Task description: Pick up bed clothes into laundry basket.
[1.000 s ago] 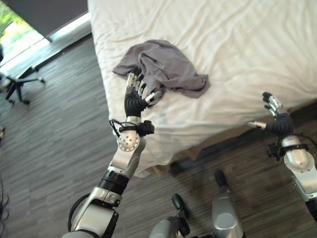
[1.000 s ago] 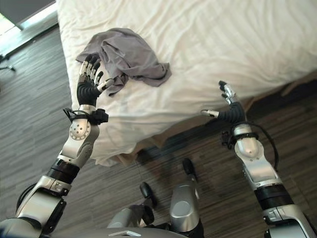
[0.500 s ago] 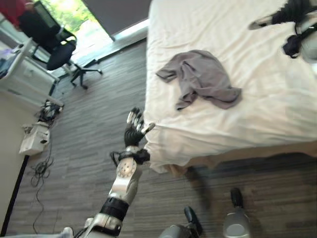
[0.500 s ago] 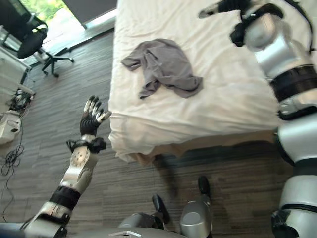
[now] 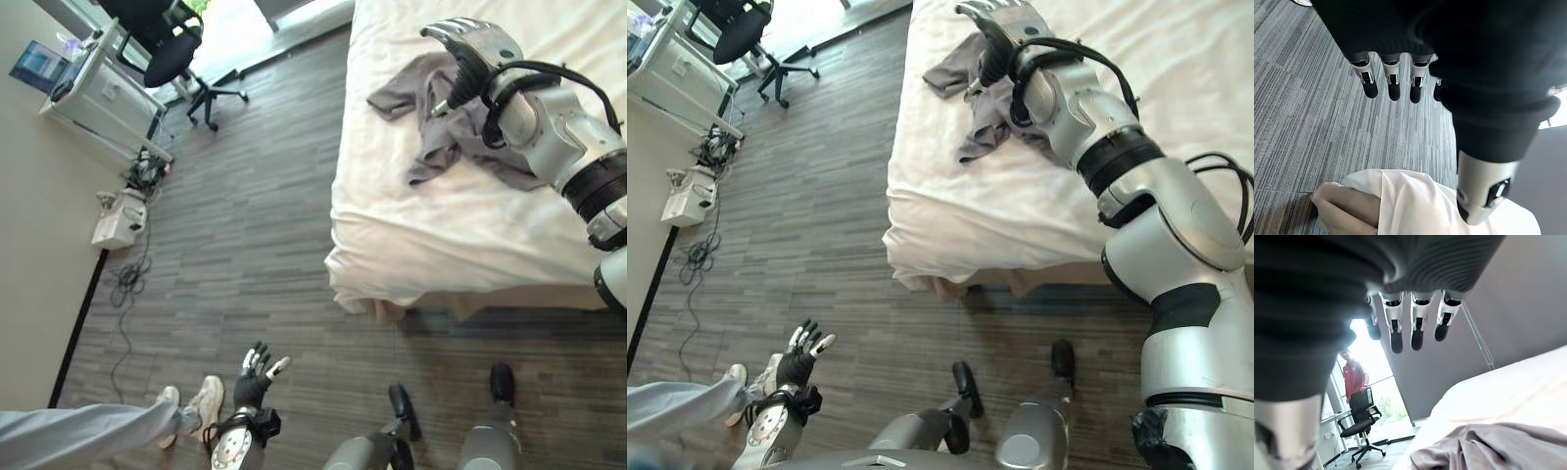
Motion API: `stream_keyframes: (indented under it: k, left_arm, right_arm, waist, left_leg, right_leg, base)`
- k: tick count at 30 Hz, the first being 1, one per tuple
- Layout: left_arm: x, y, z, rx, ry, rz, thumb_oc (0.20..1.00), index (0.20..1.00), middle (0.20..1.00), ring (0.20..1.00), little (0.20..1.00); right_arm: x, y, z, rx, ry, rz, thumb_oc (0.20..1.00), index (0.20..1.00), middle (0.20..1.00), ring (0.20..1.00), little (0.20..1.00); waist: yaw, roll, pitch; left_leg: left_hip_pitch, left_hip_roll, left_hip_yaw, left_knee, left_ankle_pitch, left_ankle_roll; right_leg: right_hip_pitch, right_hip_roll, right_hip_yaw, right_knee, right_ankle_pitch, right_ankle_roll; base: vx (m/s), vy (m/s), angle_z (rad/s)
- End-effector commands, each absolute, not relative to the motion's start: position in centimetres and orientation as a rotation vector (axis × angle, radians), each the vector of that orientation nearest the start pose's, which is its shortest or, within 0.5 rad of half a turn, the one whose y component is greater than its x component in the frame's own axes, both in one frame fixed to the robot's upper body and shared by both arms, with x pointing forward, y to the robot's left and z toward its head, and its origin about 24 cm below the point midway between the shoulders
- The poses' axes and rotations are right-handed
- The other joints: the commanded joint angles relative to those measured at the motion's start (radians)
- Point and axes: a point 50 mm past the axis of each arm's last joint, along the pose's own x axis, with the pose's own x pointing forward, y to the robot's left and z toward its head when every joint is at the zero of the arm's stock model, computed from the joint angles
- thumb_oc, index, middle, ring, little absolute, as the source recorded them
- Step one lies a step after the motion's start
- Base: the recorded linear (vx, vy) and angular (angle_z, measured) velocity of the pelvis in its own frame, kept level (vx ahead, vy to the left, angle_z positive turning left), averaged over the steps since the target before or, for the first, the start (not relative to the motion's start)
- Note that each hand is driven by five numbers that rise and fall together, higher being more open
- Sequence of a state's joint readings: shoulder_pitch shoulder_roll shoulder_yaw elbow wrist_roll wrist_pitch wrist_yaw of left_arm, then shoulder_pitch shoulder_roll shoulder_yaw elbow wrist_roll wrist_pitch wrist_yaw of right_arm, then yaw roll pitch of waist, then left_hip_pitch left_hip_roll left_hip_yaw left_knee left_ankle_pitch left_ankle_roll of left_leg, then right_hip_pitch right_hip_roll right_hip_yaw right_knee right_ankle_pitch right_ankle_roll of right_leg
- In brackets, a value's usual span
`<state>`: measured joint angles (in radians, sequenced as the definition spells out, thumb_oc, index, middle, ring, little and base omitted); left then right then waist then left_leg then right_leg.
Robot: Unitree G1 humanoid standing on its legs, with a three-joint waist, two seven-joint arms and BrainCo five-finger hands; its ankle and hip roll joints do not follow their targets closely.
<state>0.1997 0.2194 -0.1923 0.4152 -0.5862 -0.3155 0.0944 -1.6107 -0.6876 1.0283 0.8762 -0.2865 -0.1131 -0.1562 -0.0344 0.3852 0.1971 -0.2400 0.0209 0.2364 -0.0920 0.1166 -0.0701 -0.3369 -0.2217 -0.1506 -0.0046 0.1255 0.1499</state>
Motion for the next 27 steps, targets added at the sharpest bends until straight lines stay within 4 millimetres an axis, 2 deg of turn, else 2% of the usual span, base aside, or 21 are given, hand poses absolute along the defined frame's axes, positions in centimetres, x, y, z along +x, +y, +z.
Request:
stream_keyframes:
  k: [1,4,6,14,17,20,25,27]
  left_arm:
    - [21.3,20.3,-3.1,-0.299,0.152,0.175,1.0,1.0,1.0,1.0,1.0]
    - [21.4,20.2,-2.6,-0.287,0.133,0.164,1.0,1.0,1.0,1.0,1.0]
    - [21.4,20.2,-2.2,-0.293,0.112,0.169,1.0,1.0,1.0,1.0,1.0]
    - [22.2,19.2,-0.7,-0.315,0.032,0.128,1.0,1.0,1.0,1.0,1.0]
    - [22.4,18.8,0.0,-0.311,0.003,0.093,1.0,1.0,1.0,1.0,1.0]
    - [22.7,18.1,0.7,-0.321,-0.026,0.06,1.0,1.0,1.0,1.0,1.0]
    - [22.8,16.7,1.4,-0.334,-0.052,0.004,1.0,1.0,1.0,1.0,1.0]
    - [22.7,16.6,1.5,-0.334,-0.055,0.003,1.0,1.0,1.0,1.0,1.0]
  right_arm:
    - [37.2,-9.6,42.4,-1.626,-0.935,-0.176,1.0,1.0,1.0,1.0,1.0]
    - [36.5,-8.9,43.4,-1.624,-0.994,-0.203,1.0,1.0,1.0,1.0,1.0]
    - [36.1,-9.2,44.5,-1.629,-1.015,-0.25,1.0,1.0,1.0,1.0,1.0]
    - [36.6,-13.0,45.7,-1.629,-0.895,-0.401,1.0,1.0,1.0,1.0,1.0]
    - [36.6,-13.2,46.0,-1.628,-0.883,-0.41,1.0,1.0,1.0,1.0,1.0]
    - [37.1,-13.7,45.3,-1.597,-0.852,-0.403,1.0,1.0,1.0,1.0,1.0]
    - [38.3,-15.6,43.1,-1.65,-0.737,-0.388,1.0,1.0,1.0,1.0,1.0]
    - [38.4,-16.2,42.9,-1.659,-0.719,-0.395,1.0,1.0,1.0,1.0,1.0]
  waist:
    - [-0.004,-0.124,0.049]
    - [0.004,-0.119,0.062]
    - [0.01,-0.117,0.071]
    - [0.045,-0.089,0.107]
    - [0.066,-0.077,0.119]
    - [0.082,-0.062,0.131]
    - [0.071,-0.029,0.176]
    - [0.069,-0.024,0.182]
  left_leg:
    - [0.028,0.011,-0.002,0.005,0.108,-0.12]
    - [0.0,0.024,0.007,0.005,0.128,-0.128]
    - [-0.016,0.03,0.009,0.005,0.135,-0.132]
    - [-0.074,0.04,0.004,0.005,0.171,-0.148]
    - [-0.116,0.044,-0.002,0.005,0.188,-0.159]
    - [-0.162,0.043,0.0,0.005,0.194,-0.161]
    - [-0.217,0.028,0.018,0.005,0.18,-0.153]
    - [-0.224,0.025,0.02,0.005,0.178,-0.152]
  right_leg:
    - [0.06,-0.019,0.106,-0.001,-0.054,-0.019]
    - [0.027,-0.004,0.116,-0.01,-0.047,-0.022]
    - [0.006,0.0,0.118,-0.003,-0.05,-0.026]
    - [-0.091,0.013,0.124,0.086,-0.087,-0.043]
    - [-0.153,0.025,0.134,0.115,-0.091,-0.047]
    - [-0.227,0.037,0.15,0.16,-0.102,-0.05]
    - [-0.335,0.034,0.19,0.219,-0.12,-0.056]
    - [-0.348,0.032,0.193,0.226,-0.121,-0.056]
  base:
    - [-0.02,-0.041,-0.06]
    - [-0.02,-0.05,-0.15]
    - [-0.03,-0.049,-0.13]
    - [-0.04,-0.052,0.01]
    - [-0.07,-0.092,0.24]
    - [-0.06,-0.075,0.11]
    - [-0.02,-0.024,-0.03]
    - [0.01,0.013,-0.06]
